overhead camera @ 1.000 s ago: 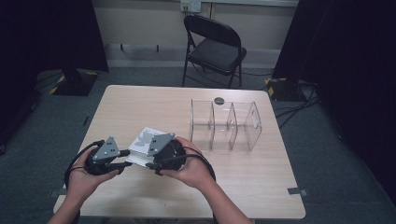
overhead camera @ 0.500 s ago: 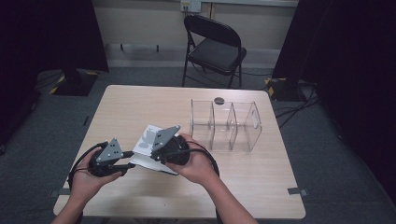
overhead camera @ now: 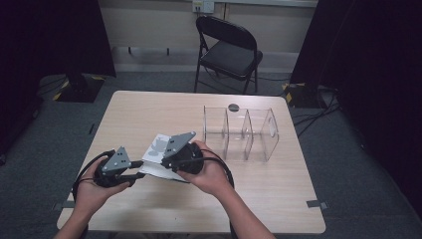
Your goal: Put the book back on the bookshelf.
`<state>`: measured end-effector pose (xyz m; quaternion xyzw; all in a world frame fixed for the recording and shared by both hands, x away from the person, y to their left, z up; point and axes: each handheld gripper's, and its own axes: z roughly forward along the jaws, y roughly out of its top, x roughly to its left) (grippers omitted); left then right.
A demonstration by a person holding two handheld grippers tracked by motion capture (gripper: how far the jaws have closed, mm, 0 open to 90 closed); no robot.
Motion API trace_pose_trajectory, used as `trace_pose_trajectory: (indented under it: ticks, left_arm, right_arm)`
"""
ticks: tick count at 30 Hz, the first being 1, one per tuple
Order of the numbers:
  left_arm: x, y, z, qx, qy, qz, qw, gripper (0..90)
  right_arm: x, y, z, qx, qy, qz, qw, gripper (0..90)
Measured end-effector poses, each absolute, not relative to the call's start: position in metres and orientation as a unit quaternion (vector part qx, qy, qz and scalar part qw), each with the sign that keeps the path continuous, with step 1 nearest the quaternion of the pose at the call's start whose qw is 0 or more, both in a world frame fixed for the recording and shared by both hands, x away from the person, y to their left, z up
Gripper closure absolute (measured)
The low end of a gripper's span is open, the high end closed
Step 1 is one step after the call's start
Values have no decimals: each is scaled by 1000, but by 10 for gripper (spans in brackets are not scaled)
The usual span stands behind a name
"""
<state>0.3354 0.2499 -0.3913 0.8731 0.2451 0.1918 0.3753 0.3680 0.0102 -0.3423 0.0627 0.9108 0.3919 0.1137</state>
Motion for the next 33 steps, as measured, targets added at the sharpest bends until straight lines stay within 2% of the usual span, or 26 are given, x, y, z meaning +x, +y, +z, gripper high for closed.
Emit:
trace_pose_trajectory:
  ticks: [15, 16, 17, 20, 21, 22, 23, 25, 27, 30, 33]
  left_arm:
    - [333, 241, -391, 873, 236, 193, 381, 579]
    - [333, 240, -391, 873, 235, 196, 380, 582]
    - [334, 240, -390, 876, 233, 197, 374, 586]
    - [334, 242, -390, 864, 237, 192, 401, 595]
    - [334, 242, -390, 864, 237, 192, 401, 629]
    - [332, 245, -380, 840, 241, 214, 436, 668]
    - [334, 246, -375, 839, 239, 226, 434, 670]
    - [339, 246, -373, 843, 247, 218, 426, 654]
    - [339, 246, -373, 850, 243, 226, 410, 636]
    - [339, 252, -394, 864, 255, 189, 391, 580]
    - [338, 249, -413, 881, 252, 160, 368, 441]
  right_arm:
    - [370, 11, -340, 68, 907, 399, 116, 878]
    - [370, 12, -341, 62, 908, 398, 113, 860]
    - [369, 13, -342, 60, 909, 397, 114, 794]
    - [363, 15, -344, 38, 908, 401, 119, 492]
    - [363, 15, -344, 38, 908, 401, 119, 492]
    - [359, 16, -348, 30, 911, 382, 150, 318]
    - [357, 17, -350, 26, 912, 376, 161, 316]
    - [352, 18, -360, 19, 920, 345, 187, 256]
    - [346, 17, -371, 4, 923, 331, 196, 302]
    - [348, 7, -385, 37, 922, 344, 172, 288]
    - [348, -2, -405, 53, 925, 336, 167, 287]
